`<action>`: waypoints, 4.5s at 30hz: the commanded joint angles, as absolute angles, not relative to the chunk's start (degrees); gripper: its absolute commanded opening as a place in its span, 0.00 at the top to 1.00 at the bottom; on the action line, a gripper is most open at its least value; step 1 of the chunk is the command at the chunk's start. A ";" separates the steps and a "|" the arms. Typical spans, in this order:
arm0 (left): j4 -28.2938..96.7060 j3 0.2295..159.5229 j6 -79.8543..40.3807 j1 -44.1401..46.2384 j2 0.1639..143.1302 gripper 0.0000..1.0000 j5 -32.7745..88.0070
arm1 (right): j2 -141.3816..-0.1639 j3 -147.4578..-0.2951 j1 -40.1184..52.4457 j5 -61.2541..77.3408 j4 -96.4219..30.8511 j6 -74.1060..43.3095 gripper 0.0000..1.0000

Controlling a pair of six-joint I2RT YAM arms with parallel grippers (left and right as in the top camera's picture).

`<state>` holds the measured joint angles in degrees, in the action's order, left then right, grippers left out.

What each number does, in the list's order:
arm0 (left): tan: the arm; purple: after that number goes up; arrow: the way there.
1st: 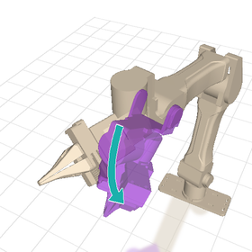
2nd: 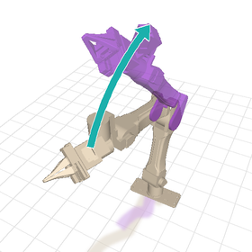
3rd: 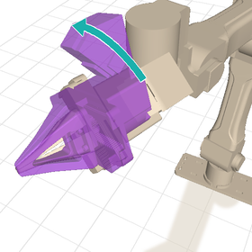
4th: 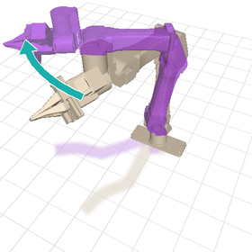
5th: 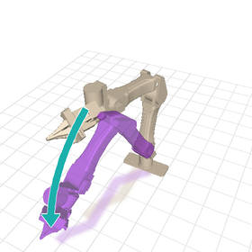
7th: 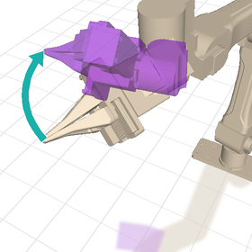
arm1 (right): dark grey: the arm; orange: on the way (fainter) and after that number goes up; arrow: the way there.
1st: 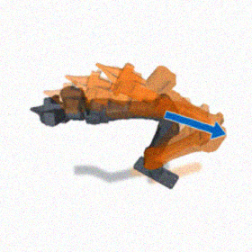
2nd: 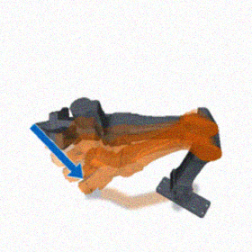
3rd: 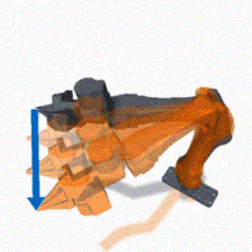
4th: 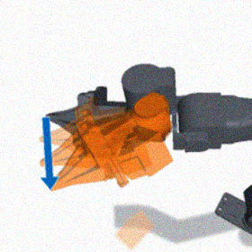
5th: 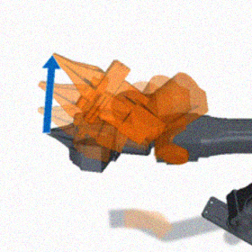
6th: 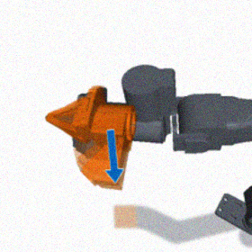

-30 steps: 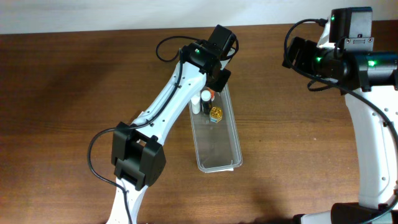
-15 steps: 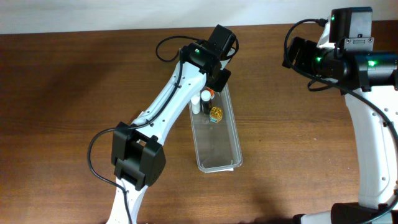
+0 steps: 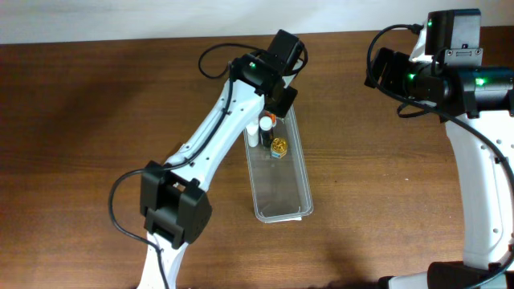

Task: Pack container
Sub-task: 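Open left gripper and move it to the Panadol box, then grasp the white Panadol box with the left gripper, then carry the Panadol box into the container's lower half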

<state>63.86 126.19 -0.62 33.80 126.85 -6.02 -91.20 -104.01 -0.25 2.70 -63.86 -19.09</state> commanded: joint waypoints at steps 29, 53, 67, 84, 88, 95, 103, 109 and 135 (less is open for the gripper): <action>87.50 113.08 7.11 9.10 116.62 0.16 4.54 | -91.37 -104.53 -0.45 3.01 -63.70 -19.16 0.02; 58.30 79.40 14.87 3.60 117.54 0.27 0.25 | -91.37 -104.53 -0.45 2.98 -63.70 -19.16 0.02; 69.67 90.54 3.42 3.75 117.51 0.78 4.47 | -91.37 -104.53 -0.45 2.98 -63.70 -19.16 0.02; 83.83 108.71 -7.14 18.76 110.61 0.84 15.70 | -91.37 -104.53 -0.45 2.98 -63.70 -19.16 0.02; 82.35 108.71 -12.51 27.00 107.74 0.83 15.33 | -91.37 -104.53 -0.45 3.01 -63.70 -19.16 0.02; 77.49 108.47 -28.69 40.01 106.91 0.82 8.99 | -91.37 -104.53 -0.45 3.01 -63.70 -19.16 0.02; 72.14 104.75 -40.07 44.07 107.02 0.83 3.16 | -91.37 -104.53 -0.45 2.98 -63.70 -19.16 0.02; 68.51 97.97 -45.93 44.10 107.04 0.83 3.20 | -91.37 -104.53 -0.45 3.01 -63.70 -19.16 0.02; 69.49 92.97 -49.95 41.34 103.24 0.53 6.42 | -91.37 -104.53 -0.45 2.98 -63.70 -19.16 0.02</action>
<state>68.51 92.47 -50.59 43.62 107.87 5.13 -91.20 -104.01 -0.25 2.72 -63.86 -19.07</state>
